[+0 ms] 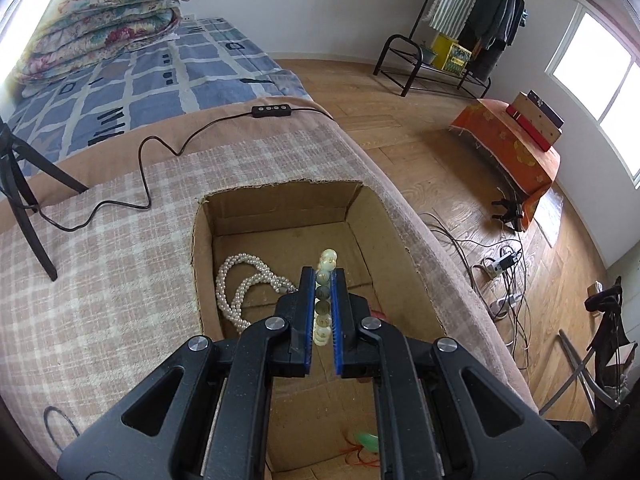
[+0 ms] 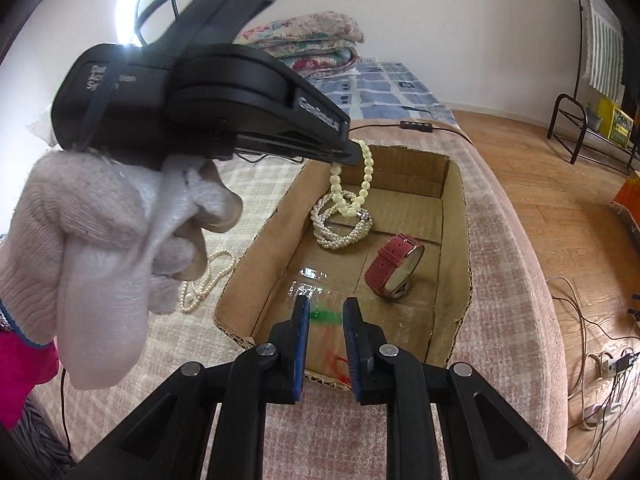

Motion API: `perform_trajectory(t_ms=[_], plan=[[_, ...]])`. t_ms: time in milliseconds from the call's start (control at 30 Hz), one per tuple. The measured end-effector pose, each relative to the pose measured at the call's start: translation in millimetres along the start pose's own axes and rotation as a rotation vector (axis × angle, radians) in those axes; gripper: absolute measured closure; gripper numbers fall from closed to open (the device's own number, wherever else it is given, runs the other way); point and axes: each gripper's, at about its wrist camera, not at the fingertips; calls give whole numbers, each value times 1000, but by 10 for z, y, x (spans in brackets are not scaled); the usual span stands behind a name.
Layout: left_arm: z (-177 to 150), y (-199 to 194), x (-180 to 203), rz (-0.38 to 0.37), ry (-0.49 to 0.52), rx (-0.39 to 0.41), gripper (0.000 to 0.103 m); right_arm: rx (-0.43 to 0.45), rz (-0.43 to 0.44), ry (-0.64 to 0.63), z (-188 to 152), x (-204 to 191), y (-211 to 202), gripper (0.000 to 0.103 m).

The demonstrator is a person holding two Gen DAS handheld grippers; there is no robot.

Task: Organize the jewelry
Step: 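Open both tools to drop the bracelet and jade pendant into the box, then withdraw both open tools from the box back over the blanket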

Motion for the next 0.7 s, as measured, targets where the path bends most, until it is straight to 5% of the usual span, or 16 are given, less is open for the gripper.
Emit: perform_trajectory(t_ms=[200, 300, 333, 700], plan=[[28, -70, 30, 12, 13, 21, 95, 17, -31, -13, 2, -19, -43, 52], [42, -120, 33, 21, 21, 35, 71, 31, -40, -8, 6, -20, -95, 39], [45, -142, 26, 19, 22, 38, 71, 36, -46, -8, 8, -23, -113, 36], [35, -516, -102, 41, 13, 78, 71, 38, -73, -42, 91, -227, -249, 33]])
Point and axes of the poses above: each gripper's, at about its wrist camera, not at the fingertips, and y roughly the way its jaws point, x to its right, z to its top, and after that the axes turned 7 degrees about -y, right-handed
